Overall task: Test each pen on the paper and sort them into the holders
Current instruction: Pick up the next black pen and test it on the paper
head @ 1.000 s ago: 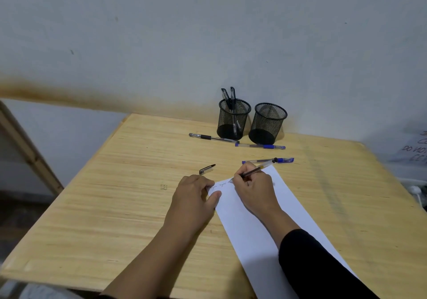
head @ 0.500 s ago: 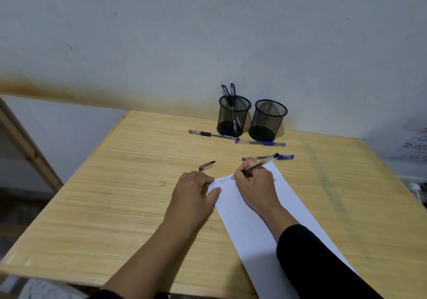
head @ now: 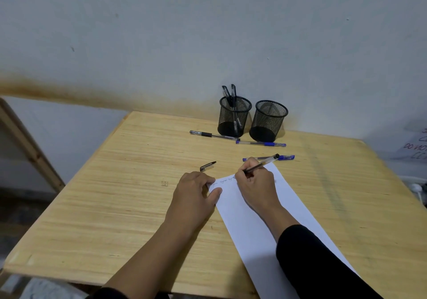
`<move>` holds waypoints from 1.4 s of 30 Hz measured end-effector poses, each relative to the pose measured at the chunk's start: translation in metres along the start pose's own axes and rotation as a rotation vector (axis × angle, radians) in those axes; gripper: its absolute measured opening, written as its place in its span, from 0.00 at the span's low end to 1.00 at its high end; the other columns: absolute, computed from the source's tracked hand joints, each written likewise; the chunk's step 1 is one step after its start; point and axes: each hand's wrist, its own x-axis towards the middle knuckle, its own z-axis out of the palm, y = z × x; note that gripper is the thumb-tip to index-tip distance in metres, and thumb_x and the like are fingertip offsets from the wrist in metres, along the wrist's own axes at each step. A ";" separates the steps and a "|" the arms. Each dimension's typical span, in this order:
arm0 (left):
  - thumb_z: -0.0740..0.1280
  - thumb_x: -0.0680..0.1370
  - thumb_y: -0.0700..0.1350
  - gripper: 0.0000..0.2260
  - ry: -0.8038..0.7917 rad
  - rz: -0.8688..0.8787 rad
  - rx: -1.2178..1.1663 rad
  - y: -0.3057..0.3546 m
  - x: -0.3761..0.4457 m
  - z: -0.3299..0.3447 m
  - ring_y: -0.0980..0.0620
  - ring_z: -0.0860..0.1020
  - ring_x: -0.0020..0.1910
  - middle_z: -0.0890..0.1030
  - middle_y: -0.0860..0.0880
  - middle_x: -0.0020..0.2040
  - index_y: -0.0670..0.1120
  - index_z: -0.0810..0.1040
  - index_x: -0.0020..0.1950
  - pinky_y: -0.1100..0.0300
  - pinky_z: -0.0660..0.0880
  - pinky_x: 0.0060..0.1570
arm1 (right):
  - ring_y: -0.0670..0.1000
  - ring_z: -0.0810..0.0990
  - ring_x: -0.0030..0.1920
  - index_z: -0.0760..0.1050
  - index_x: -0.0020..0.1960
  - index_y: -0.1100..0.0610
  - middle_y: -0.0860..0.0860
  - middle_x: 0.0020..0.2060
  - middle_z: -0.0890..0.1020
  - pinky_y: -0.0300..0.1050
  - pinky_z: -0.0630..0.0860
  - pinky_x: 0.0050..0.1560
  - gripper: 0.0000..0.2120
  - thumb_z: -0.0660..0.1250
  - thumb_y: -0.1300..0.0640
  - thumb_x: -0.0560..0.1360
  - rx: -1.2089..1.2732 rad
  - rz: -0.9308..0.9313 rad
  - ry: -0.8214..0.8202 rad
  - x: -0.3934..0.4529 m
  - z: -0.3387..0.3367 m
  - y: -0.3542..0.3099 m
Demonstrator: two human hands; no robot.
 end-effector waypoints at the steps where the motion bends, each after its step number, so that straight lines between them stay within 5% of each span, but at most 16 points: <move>1: 0.67 0.72 0.51 0.13 0.000 0.001 -0.001 0.000 0.000 0.000 0.56 0.72 0.56 0.80 0.54 0.52 0.49 0.80 0.54 0.70 0.60 0.50 | 0.44 0.71 0.32 0.70 0.43 0.57 0.49 0.29 0.73 0.27 0.67 0.27 0.03 0.60 0.62 0.76 0.004 0.001 0.000 0.000 0.000 0.000; 16: 0.69 0.72 0.50 0.11 0.009 -0.023 -0.045 0.002 -0.001 -0.002 0.58 0.73 0.53 0.80 0.55 0.51 0.49 0.80 0.53 0.70 0.62 0.49 | 0.45 0.72 0.32 0.71 0.44 0.58 0.49 0.29 0.73 0.28 0.68 0.29 0.03 0.60 0.62 0.76 0.046 0.006 0.010 0.001 0.001 0.002; 20: 0.69 0.72 0.45 0.13 0.180 -0.145 -0.200 0.003 0.010 -0.014 0.55 0.75 0.50 0.77 0.54 0.51 0.49 0.78 0.56 0.64 0.69 0.53 | 0.51 0.73 0.31 0.71 0.40 0.53 0.51 0.30 0.76 0.43 0.70 0.31 0.06 0.61 0.62 0.74 0.355 0.155 0.081 0.004 -0.004 0.005; 24: 0.68 0.73 0.47 0.16 0.033 -0.179 -0.077 -0.009 0.030 -0.011 0.50 0.74 0.59 0.78 0.50 0.58 0.47 0.77 0.60 0.63 0.65 0.58 | 0.49 0.70 0.28 0.72 0.37 0.53 0.52 0.28 0.75 0.40 0.65 0.26 0.10 0.61 0.63 0.75 0.596 0.234 0.064 0.004 -0.012 -0.001; 28: 0.67 0.75 0.46 0.08 -0.026 -0.125 -0.002 -0.007 0.038 -0.009 0.50 0.74 0.52 0.81 0.49 0.50 0.46 0.80 0.52 0.65 0.66 0.51 | 0.47 0.71 0.25 0.73 0.40 0.57 0.53 0.28 0.77 0.36 0.60 0.20 0.09 0.59 0.62 0.78 0.733 0.265 0.039 0.006 -0.021 -0.018; 33: 0.66 0.75 0.42 0.04 0.052 -0.197 -0.232 0.007 0.037 -0.016 0.57 0.77 0.37 0.81 0.53 0.36 0.47 0.80 0.44 0.75 0.69 0.34 | 0.46 0.71 0.24 0.72 0.39 0.57 0.53 0.28 0.76 0.36 0.60 0.20 0.08 0.61 0.66 0.76 0.718 0.154 0.010 0.011 -0.024 -0.026; 42: 0.65 0.76 0.41 0.06 0.083 -0.200 -0.422 0.028 0.034 -0.028 0.64 0.77 0.39 0.80 0.60 0.37 0.51 0.80 0.43 0.80 0.67 0.36 | 0.46 0.69 0.23 0.71 0.39 0.58 0.55 0.28 0.75 0.34 0.61 0.19 0.08 0.62 0.68 0.74 0.725 0.106 -0.055 0.012 -0.027 -0.037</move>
